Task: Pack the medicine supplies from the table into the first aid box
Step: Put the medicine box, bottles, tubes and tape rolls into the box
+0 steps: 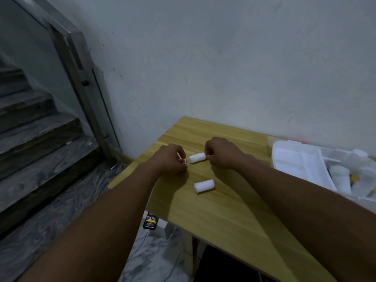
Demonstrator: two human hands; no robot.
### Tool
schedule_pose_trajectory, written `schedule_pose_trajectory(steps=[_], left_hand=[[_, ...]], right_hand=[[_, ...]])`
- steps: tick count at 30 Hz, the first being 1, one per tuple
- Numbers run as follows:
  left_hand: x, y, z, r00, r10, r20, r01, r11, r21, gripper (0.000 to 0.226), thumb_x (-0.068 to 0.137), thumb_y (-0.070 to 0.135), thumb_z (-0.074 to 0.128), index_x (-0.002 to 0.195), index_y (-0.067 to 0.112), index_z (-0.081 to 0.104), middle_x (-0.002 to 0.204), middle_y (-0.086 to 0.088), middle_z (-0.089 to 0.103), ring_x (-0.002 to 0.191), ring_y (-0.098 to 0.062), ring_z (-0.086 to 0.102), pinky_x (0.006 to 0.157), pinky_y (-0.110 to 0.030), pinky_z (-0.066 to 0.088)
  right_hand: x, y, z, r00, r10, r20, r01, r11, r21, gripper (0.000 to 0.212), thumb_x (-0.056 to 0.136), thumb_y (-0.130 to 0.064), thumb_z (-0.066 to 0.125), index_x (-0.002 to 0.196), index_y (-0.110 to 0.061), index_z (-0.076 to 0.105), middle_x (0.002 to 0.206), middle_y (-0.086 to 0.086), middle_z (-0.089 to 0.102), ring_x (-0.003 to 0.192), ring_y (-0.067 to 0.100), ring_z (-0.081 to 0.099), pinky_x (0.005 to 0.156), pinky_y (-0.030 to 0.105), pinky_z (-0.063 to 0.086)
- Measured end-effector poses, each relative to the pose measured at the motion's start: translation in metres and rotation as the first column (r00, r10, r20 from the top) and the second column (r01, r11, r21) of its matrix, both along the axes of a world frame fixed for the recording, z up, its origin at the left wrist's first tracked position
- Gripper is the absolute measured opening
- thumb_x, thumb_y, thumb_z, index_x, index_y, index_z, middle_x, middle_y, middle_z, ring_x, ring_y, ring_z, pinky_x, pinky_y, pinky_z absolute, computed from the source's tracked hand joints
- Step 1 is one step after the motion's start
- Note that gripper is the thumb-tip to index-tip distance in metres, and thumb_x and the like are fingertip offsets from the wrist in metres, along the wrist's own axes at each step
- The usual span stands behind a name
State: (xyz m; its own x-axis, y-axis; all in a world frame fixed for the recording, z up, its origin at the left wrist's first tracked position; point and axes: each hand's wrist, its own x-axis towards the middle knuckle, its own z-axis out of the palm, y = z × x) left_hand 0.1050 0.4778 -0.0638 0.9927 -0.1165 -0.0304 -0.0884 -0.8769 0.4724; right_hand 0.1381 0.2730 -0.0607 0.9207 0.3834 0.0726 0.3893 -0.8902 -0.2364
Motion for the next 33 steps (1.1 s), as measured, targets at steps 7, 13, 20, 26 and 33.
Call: schedule_pose_trajectory(steps=[7, 13, 20, 26, 33], left_hand=[[0.002, -0.002, -0.002, 0.999, 0.016, 0.043, -0.014, 0.999, -0.046, 0.025, 0.08, 0.031, 0.074, 0.1, 0.027, 0.059, 0.099, 0.0, 0.069, 0.087, -0.016, 0.063, 0.071, -0.032, 0.052], [0.007, -0.006, -0.005, 1.0, 0.002, 0.006, -0.002, 1.0, -0.004, 0.031, 0.08, 0.031, 0.073, 0.109, 0.027, 0.06, 0.104, -0.002, 0.067, 0.089, -0.016, 0.063, 0.076, -0.033, 0.055], [0.013, -0.012, -0.001, 1.0, -0.008, 0.0, 0.008, 0.999, -0.038, 0.052, 0.078, 0.028, 0.077, 0.125, 0.022, 0.057, 0.118, -0.004, 0.061, 0.095, -0.018, 0.059, 0.075, -0.028, 0.045], [0.016, -0.025, -0.001, 0.998, -0.042, -0.053, 0.038, 0.997, -0.062, 0.05, 0.075, 0.027, 0.078, 0.121, 0.026, 0.06, 0.118, -0.004, 0.061, 0.092, -0.018, 0.06, 0.064, -0.025, 0.044], [0.015, -0.026, -0.002, 0.998, -0.065, 0.028, 0.065, 0.998, 0.014, 0.048, 0.078, 0.026, 0.076, 0.123, 0.025, 0.063, 0.131, -0.009, 0.052, 0.108, -0.024, 0.057, 0.079, -0.029, 0.043]], right_hand=[[-0.006, -0.009, 0.009, 0.99, 0.013, -0.138, 0.015, 0.979, 0.202, 0.026, 0.081, -0.021, 0.073, 0.105, -0.016, 0.066, 0.104, 0.003, 0.069, 0.095, 0.019, 0.063, 0.082, 0.036, 0.054], [-0.009, -0.003, 0.018, 0.992, 0.01, -0.128, 0.023, 0.967, 0.252, 0.028, 0.073, -0.015, 0.068, 0.1, -0.02, 0.067, 0.095, 0.0, 0.068, 0.089, 0.017, 0.063, 0.076, 0.036, 0.055], [-0.016, -0.006, 0.017, 0.98, 0.089, -0.18, -0.048, 0.973, 0.225, 0.009, 0.078, -0.017, 0.072, 0.086, -0.02, 0.072, 0.084, -0.005, 0.071, 0.08, 0.01, 0.066, 0.069, 0.031, 0.055], [-0.032, -0.023, 0.014, 0.954, 0.127, -0.272, -0.082, 0.982, 0.169, 0.012, 0.089, -0.027, 0.062, 0.078, -0.027, 0.066, 0.085, -0.006, 0.073, 0.076, 0.006, 0.065, 0.064, 0.022, 0.047], [-0.053, -0.016, 0.013, 0.909, 0.199, -0.367, -0.156, 0.977, 0.144, 0.036, 0.072, -0.029, 0.08, 0.107, -0.031, 0.07, 0.106, -0.003, 0.063, 0.095, 0.015, 0.061, 0.083, 0.032, 0.051]])
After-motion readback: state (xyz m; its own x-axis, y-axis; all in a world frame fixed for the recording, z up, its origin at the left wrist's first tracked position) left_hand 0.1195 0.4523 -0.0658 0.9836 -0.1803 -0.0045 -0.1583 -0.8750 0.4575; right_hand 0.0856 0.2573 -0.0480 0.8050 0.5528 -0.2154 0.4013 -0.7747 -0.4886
